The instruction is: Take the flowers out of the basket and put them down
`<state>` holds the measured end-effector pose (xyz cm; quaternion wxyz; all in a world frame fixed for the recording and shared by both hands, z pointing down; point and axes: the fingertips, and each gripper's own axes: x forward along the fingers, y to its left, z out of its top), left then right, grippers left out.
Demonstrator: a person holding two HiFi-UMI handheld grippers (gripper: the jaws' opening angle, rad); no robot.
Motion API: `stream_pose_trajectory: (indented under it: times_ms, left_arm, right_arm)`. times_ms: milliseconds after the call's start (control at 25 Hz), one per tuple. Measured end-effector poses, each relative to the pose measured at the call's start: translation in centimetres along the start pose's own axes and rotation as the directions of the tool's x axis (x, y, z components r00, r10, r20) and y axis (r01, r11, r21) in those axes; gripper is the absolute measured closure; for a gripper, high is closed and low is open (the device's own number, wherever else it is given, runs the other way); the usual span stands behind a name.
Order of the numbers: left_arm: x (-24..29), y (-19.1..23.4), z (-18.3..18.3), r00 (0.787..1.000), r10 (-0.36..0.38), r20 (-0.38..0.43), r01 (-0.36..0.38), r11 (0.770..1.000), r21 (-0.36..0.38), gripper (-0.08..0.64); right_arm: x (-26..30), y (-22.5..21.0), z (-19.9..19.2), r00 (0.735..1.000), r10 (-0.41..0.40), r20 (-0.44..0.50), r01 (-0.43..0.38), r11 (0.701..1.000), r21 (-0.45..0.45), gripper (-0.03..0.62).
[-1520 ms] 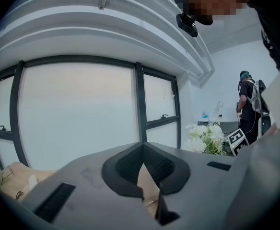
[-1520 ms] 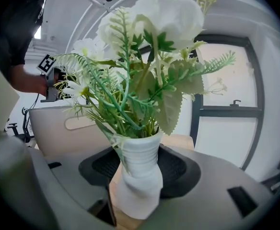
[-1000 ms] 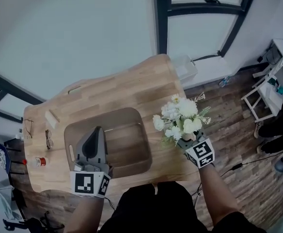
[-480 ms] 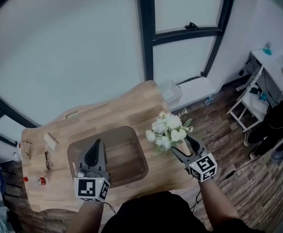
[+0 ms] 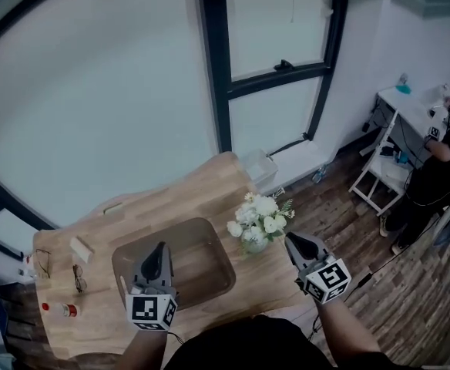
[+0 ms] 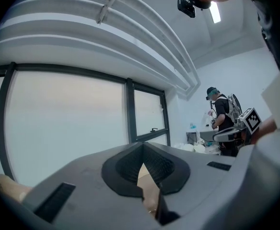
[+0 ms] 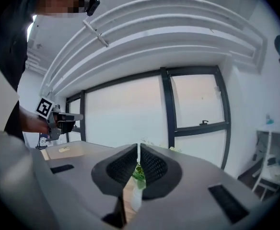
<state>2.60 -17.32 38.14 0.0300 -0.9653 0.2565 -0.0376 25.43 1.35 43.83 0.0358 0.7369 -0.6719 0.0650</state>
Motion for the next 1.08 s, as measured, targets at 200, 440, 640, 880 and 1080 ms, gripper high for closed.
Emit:
stream_pose_trajectory:
  times_ms: [200, 440, 640, 880, 1080]
  left_arm:
    - [0.0, -0.4, -0.3, 1.0, -0.023, -0.002, 0.023, 1.0, -0.005, 0.555]
    - [0.5, -0.4, 0.3, 0.999, -0.034, 0.013, 0.034, 0.999, -0.005, 0.555]
    - [0.4, -0.3, -0.2, 0.999, -0.032, 0.002, 0.032, 0.999, -0.014, 0.555]
    - [0.3, -0.2, 0.0, 1.0, -0.023, 0.003, 0.023, 1.0, -0.011, 0.555]
    - [0.5, -0.2, 0.2, 1.0, -0.021, 0.007, 0.021, 1.0, -0.011, 0.555]
  right_arm:
    - [-0.7, -0.1, 0.4, 1.0, -0.017, 0.016, 0.017, 1.0, -0.005, 0.571]
    - [-0.8, -0.7, 0.0, 0.999, -0.053, 0.003, 0.053, 0.999, 0.002, 0.571]
    - [-0.6, -0.6, 0.1, 0.998, -0.055, 0.011, 0.055, 0.998, -0.006, 0.571]
    - [-0.3, -0.8, -0.4, 0.999, -0.045, -0.007, 0.045, 0.999, -0.001, 0.571]
    - [-0.1, -0.9, -0.3, 0.999, -0.04, -0.011, 0.04, 0.999, 0.002, 0.571]
